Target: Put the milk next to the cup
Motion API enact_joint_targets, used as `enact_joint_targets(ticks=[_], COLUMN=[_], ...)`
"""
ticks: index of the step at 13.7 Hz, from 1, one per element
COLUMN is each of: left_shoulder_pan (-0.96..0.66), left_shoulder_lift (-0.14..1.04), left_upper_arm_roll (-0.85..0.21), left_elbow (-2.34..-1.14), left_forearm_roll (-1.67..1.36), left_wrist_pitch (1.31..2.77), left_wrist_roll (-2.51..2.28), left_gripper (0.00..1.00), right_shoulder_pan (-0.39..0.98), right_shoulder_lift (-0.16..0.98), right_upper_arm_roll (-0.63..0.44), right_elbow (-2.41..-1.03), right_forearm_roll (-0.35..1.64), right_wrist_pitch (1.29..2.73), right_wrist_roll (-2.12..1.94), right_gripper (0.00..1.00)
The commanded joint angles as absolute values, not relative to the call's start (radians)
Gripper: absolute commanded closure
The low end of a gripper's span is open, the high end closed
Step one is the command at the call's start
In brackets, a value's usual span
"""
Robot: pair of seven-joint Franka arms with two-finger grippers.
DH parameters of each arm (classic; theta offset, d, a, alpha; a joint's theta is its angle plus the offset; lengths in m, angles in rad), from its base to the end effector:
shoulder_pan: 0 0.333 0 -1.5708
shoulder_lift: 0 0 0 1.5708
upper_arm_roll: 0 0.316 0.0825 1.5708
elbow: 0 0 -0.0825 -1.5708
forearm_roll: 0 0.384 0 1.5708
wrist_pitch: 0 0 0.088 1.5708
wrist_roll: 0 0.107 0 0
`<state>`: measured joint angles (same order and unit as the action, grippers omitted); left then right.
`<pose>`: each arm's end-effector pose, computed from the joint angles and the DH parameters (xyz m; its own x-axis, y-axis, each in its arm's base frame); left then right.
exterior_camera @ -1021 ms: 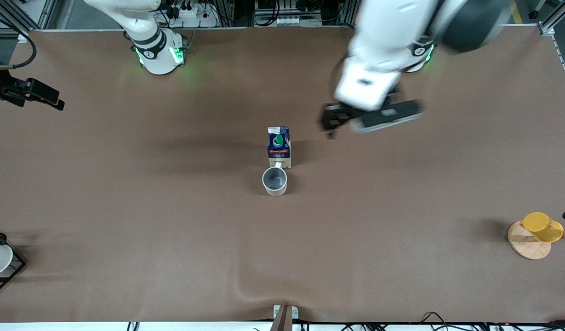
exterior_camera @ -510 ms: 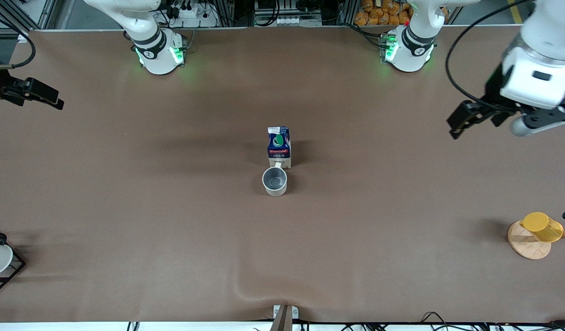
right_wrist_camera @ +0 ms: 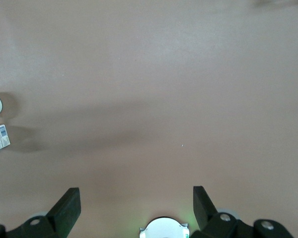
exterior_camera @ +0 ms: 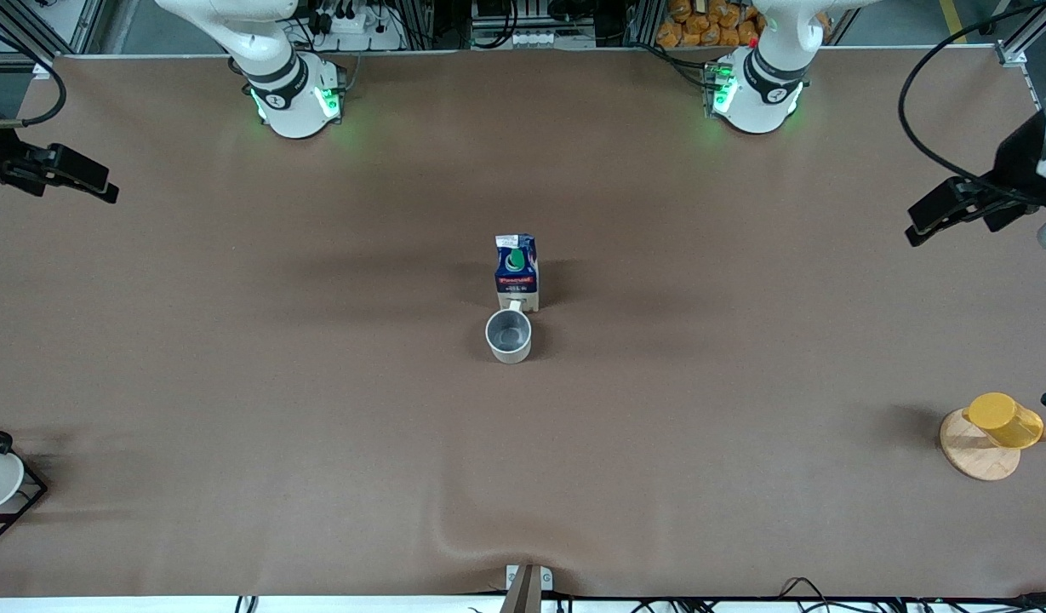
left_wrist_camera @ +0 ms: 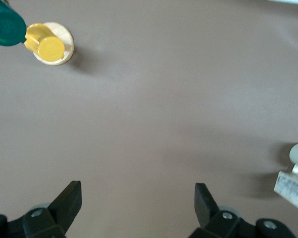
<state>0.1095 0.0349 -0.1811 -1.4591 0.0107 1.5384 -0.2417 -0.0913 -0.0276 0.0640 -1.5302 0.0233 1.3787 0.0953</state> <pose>0.5613 -0.0370 0.6550 0.9844 0.1701 0.0447 0.1700 -0.9854 0.0065 0.5252 -0.0110 0.6426 0.9851 -0.1179 -0.1251 -0.1200 -0.9927 -0.0096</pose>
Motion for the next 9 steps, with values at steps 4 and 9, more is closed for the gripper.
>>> enact_joint_targets(ticks=[4, 9], left_shoulder_pan=[0.083, 0.077], left_shoulder_lift=[-0.015, -0.021], left_upper_arm_roll=[-0.141, -0.143], left_elbow=[-1.513, -1.513], left_forearm_roll=[-0.011, -0.005], left_wrist_pitch=[1.526, 1.523], left_wrist_roll=[-0.176, -0.167], left_gripper=[0.00, 0.00], right_shoulder_pan=[-0.087, -0.087], right_shoulder_lift=[-0.032, -0.031], right_upper_arm_roll=[0.064, 0.064], right_elbow=[-1.525, -1.525], right_forearm_roll=[0.032, 0.034], right_wrist_pitch=[1.371, 1.371], right_wrist_roll=[0.112, 0.112], right_gripper=[0.00, 0.00])
